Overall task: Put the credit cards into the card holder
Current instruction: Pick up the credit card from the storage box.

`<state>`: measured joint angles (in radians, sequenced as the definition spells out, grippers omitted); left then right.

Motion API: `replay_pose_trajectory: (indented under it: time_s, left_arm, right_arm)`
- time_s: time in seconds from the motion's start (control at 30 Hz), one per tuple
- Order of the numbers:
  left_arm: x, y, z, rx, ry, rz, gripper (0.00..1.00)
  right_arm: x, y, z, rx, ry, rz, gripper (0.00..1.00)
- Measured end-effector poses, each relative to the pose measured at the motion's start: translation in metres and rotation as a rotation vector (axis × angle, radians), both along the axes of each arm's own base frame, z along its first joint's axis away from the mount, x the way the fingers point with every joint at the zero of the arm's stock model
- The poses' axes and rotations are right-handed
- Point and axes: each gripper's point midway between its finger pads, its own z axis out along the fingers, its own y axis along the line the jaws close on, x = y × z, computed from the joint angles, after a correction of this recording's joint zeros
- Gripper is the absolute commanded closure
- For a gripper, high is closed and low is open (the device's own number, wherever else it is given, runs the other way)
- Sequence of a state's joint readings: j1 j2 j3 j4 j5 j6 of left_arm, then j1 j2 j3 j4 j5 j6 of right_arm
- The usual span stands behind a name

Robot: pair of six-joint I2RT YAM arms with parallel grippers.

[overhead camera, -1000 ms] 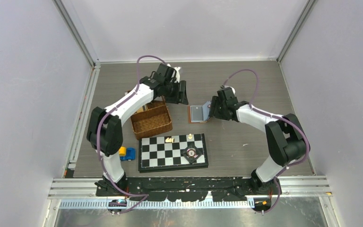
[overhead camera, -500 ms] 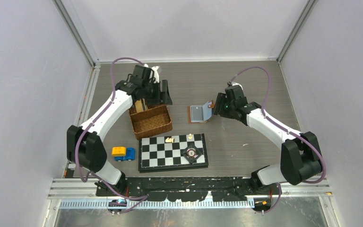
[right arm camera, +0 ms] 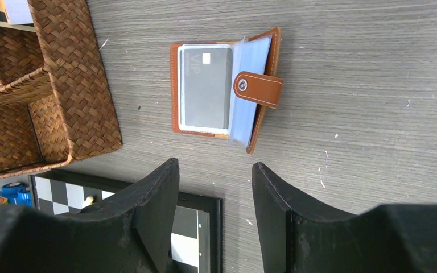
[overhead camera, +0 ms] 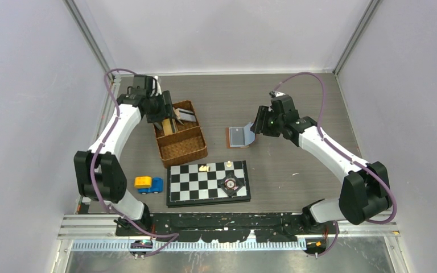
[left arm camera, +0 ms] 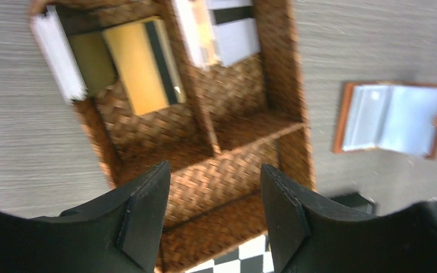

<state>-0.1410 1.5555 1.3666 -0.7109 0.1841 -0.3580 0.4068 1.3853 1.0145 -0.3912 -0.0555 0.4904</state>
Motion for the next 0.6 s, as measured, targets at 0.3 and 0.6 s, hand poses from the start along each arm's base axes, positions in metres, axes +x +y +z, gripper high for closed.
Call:
replay_pose_trajectory:
  time_s: [0.3, 0.6]
  left_arm:
    - [0.033, 0.054, -0.029, 0.271, 0.023, 0.111, 0.29]
    - [0.051, 0.086, -0.056, 0.377, 0.082, 0.143, 0.25]
  right_arm:
    - [0.001, 0.002, 0.003, -0.013, -0.020, 0.044, 0.41]
    - [0.001, 0.005, 0.005, -0.001, -0.027, 0.063, 0.41]
